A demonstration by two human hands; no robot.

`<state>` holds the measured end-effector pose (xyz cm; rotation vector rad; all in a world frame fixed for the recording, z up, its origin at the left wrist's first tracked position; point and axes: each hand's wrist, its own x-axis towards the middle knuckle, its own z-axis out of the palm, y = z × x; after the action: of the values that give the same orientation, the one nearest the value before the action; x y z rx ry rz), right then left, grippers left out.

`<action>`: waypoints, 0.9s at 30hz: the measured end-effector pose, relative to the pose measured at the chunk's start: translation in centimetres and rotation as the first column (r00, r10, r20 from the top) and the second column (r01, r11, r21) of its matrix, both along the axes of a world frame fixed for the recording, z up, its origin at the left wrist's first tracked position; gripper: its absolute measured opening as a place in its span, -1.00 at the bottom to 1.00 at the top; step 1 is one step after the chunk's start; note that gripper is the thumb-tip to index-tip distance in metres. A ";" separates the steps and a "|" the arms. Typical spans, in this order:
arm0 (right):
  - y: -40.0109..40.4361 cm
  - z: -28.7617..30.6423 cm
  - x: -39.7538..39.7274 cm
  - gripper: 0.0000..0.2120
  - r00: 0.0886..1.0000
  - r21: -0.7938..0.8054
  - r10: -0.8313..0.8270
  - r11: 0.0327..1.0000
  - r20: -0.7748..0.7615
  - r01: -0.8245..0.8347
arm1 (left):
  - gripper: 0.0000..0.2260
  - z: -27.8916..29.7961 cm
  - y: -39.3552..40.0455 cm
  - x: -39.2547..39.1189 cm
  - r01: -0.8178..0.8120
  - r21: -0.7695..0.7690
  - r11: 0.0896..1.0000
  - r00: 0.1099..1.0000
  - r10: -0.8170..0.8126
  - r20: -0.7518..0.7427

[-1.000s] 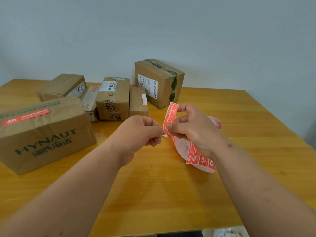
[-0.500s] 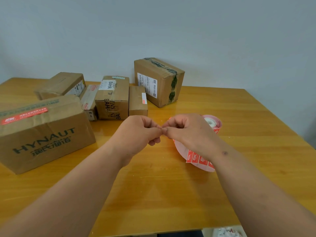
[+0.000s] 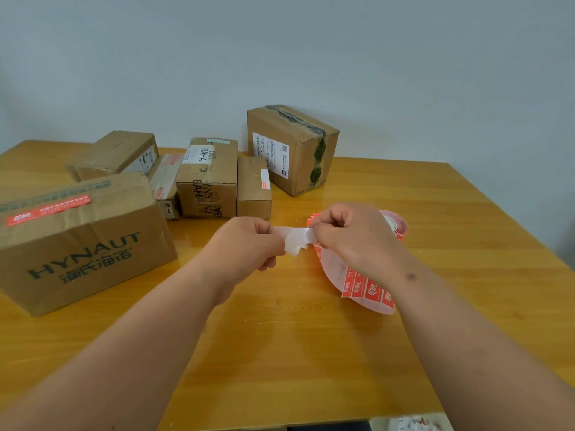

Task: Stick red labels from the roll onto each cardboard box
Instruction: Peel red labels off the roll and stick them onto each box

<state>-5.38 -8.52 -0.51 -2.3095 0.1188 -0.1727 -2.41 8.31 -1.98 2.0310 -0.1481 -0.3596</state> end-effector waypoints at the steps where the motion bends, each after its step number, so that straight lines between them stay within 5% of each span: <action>1: -0.1 0.1 0.0 -0.89 1.000 0.006 -0.019 1.000 -0.008 0.019 | -0.84 -0.2 0.2 0.1 -0.001 0.039 0.999 1.000 0.002 -0.026; 13: -0.7 1.2 0.9 -0.79 0.936 0.018 -0.350 0.937 0.041 0.350 | -0.83 -2.6 1.7 1.2 0.180 0.538 0.824 0.983 -0.141 -0.114; 22: -0.3 1.5 0.8 -0.81 0.989 0.006 -0.150 0.989 0.004 0.150 | -0.92 -1.7 0.1 0.3 0.250 0.097 0.963 0.967 -0.252 0.017; 27: 0.1 1.8 0.5 -0.84 0.995 -0.061 -0.095 0.993 0.019 0.096 | -0.92 -0.9 0.6 0.7 0.021 -0.080 0.997 0.985 -0.007 0.172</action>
<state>-4.87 -8.47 1.25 -2.3651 0.2191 -0.2463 -1.72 8.91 -2.92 1.9795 -0.2795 -0.1831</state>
